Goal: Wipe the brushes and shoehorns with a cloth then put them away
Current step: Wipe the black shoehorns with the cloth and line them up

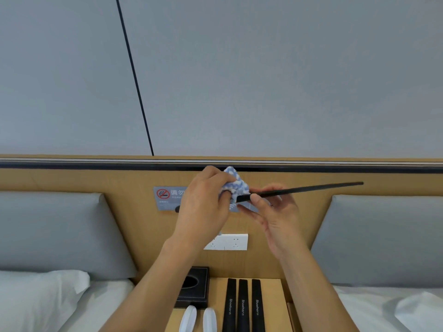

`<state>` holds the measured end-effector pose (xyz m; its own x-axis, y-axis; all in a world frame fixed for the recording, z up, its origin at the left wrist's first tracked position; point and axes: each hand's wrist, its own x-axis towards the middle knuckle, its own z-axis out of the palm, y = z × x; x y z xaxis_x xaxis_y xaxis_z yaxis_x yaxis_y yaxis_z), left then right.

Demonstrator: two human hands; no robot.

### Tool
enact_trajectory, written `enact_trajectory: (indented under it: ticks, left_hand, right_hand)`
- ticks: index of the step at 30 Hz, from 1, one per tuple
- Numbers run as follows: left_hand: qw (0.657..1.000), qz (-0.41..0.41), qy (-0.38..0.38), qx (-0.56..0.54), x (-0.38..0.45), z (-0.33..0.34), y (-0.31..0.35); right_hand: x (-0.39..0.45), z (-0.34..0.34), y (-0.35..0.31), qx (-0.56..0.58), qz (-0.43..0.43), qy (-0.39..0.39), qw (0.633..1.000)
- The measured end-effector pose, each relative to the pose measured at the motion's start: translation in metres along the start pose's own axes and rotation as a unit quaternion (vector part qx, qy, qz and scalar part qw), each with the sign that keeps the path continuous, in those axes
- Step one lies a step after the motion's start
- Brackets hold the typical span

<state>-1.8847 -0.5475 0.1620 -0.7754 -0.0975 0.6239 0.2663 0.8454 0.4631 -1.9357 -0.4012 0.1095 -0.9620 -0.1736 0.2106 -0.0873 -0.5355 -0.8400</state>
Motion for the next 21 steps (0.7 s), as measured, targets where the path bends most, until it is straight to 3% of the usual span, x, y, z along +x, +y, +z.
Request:
enact_trajectory:
  ticks: [5, 9, 13, 18, 21]
  left_hand:
    - [0.999, -0.002, 0.040, 0.012, -0.005, 0.001, 0.007]
    - [0.997, -0.027, 0.063, 0.026, -0.003, 0.002, 0.007]
    - [0.997, -0.002, 0.064, 0.032, -0.004, 0.005, 0.014]
    - [0.996, 0.038, 0.073, 0.033, -0.003, -0.002, 0.014]
    - [0.995, 0.015, 0.085, 0.046, -0.006, -0.009, -0.003]
  right_hand:
    - [-0.002, 0.007, 0.000, -0.040, 0.040, 0.062, 0.997]
    - [-0.007, 0.014, 0.005, -0.019, 0.092, 0.028, 0.995]
    - [-0.011, 0.022, 0.003, 0.048, 0.118, 0.005, 0.992]
    - [-0.009, 0.021, -0.007, 0.110, 0.096, 0.005, 0.989]
    - [-0.008, 0.016, -0.013, 0.126, 0.078, 0.020, 0.989]
